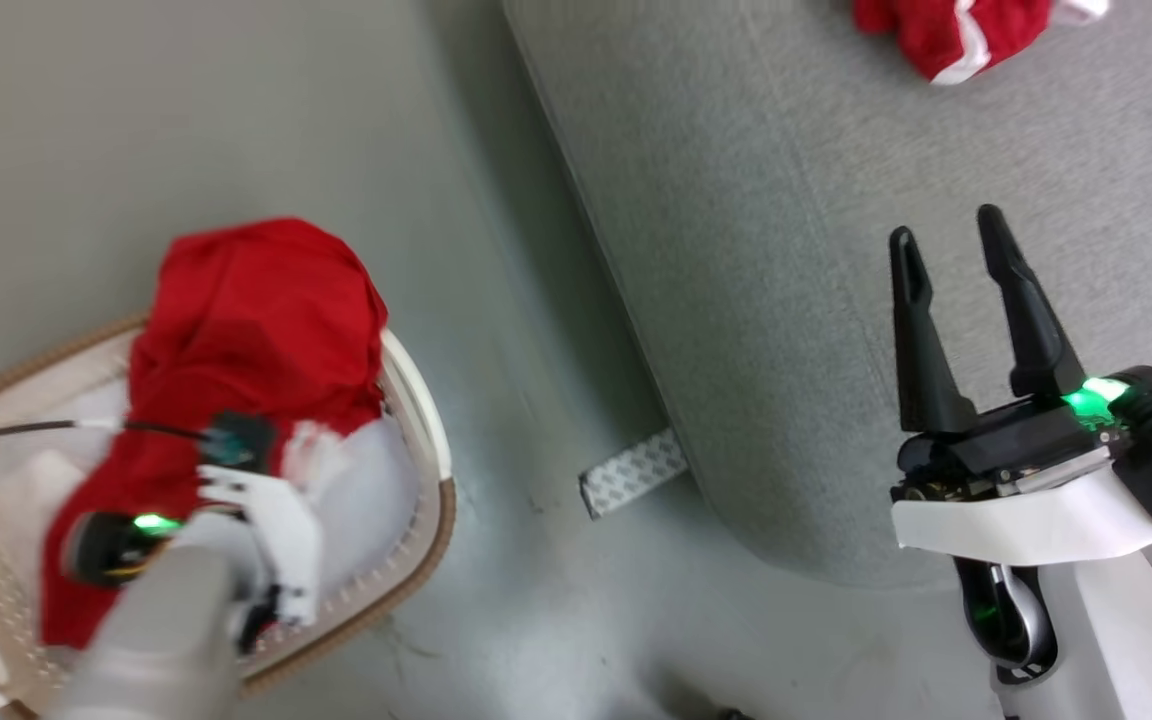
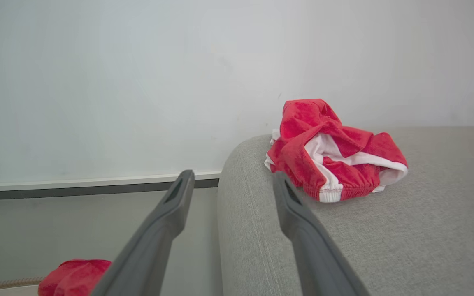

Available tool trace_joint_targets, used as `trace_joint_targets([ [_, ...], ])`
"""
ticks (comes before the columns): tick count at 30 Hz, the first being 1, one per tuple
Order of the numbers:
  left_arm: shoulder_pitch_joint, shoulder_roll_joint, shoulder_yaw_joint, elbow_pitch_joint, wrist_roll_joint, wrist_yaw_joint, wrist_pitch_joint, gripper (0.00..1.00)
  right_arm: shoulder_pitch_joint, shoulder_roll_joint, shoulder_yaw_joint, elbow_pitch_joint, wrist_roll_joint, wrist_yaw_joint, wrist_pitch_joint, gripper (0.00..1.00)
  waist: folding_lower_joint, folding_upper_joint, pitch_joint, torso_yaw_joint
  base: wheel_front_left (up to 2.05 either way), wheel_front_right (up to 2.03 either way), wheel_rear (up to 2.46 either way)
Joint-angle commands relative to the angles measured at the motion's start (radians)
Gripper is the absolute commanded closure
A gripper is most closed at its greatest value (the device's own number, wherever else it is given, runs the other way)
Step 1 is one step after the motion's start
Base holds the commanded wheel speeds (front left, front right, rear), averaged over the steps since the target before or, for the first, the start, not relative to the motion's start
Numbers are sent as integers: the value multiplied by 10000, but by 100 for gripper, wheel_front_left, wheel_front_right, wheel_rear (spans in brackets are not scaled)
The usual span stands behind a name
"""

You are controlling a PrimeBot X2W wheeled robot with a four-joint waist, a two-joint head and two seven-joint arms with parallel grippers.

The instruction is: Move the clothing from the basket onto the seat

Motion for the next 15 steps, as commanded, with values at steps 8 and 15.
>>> trace_joint_targets([
  [8,528,-710,-950,-932,-1017,9,-939,100,232,-140,-316,302,-770,-22,2,0,0,0,-1839,1387,0,0,0],
  [15,884,-1066,-2047,-1728,-1968,14,-1734,100,626,-658,-513,495,-890,-22,3,0,0,0,-3305,2441,0,0,0],
])
